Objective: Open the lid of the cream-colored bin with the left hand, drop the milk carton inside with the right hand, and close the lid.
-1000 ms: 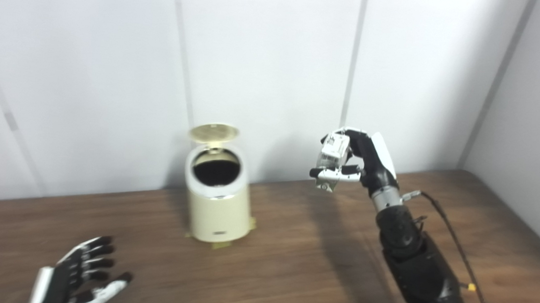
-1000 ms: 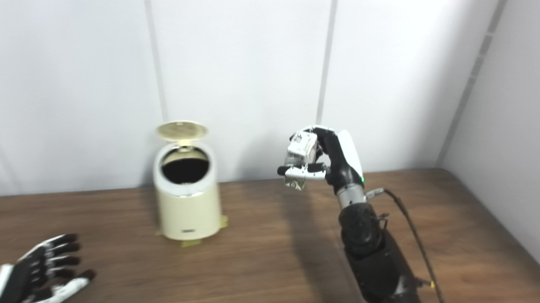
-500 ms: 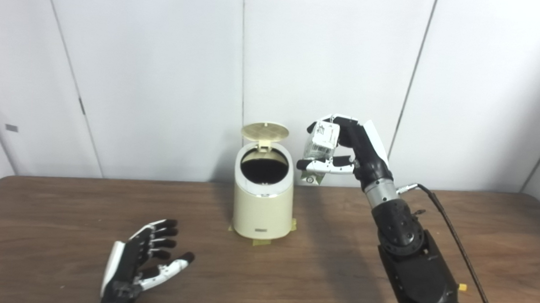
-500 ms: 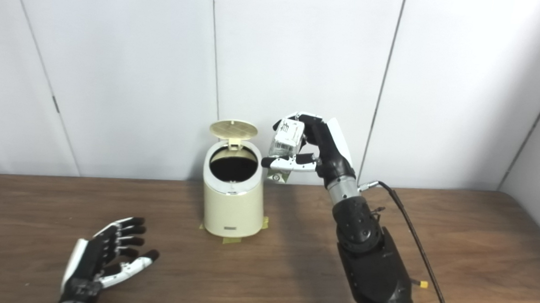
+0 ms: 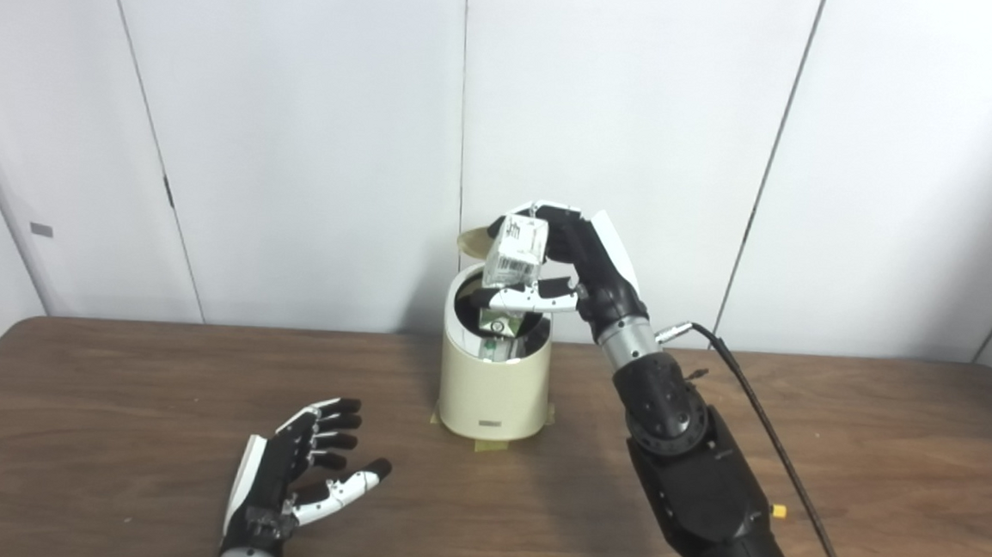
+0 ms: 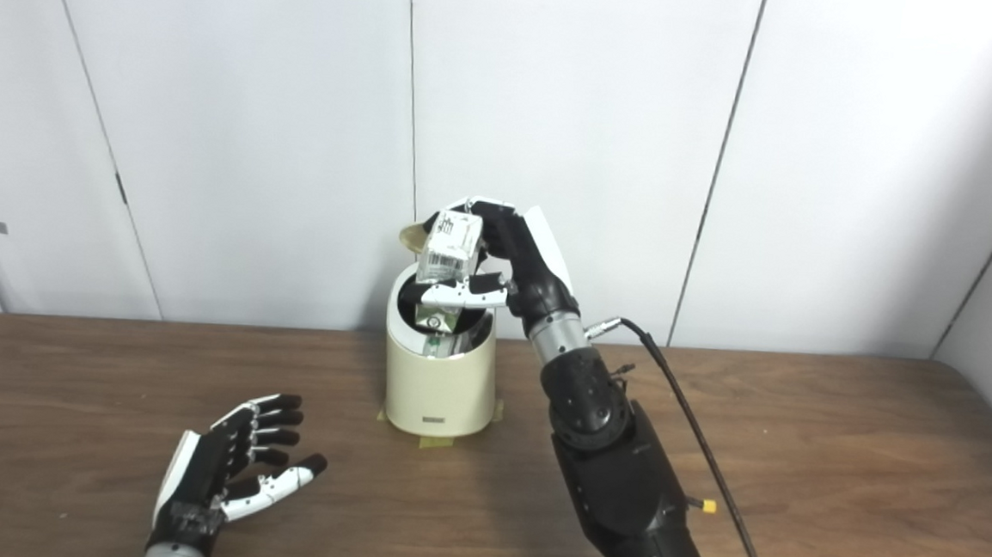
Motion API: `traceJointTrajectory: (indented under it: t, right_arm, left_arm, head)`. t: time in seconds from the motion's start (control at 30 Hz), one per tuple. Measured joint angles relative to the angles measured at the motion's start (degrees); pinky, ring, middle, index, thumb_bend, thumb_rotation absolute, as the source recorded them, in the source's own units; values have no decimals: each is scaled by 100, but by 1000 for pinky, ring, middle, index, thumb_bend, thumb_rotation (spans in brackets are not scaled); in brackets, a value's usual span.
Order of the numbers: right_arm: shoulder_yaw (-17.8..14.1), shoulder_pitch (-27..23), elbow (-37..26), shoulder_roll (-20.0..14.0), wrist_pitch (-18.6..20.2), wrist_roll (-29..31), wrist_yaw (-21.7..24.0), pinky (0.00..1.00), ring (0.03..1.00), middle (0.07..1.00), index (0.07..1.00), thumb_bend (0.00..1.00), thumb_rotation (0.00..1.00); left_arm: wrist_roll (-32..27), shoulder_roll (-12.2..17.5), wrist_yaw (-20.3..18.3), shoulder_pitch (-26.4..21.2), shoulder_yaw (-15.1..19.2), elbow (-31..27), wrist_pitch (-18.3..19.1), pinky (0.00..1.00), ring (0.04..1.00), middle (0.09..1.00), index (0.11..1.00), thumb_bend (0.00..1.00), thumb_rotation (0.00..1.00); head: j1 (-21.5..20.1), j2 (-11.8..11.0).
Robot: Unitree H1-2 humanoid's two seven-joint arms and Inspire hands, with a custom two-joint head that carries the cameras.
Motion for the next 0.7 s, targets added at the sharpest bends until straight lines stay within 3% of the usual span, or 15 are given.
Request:
traceJointTrajectory:
  t: [0.33, 0.7]
  right_arm:
    - [76, -171, 604, 261, -207, -287, -443, 269, 370, 487, 551, 510, 0]
    - [411, -374, 1422, 159, -1120, -937, -1025, 300, 397, 485, 534, 515, 0]
  left_arm:
    - [32, -80, 27, -10, -24, -2, 58, 629, 692, 739, 745, 691, 112]
    - [34, -87, 30, -10, -28, -5, 55, 623, 687, 740, 740, 692, 124]
  head:
    - [18, 18]
    - [35, 61]
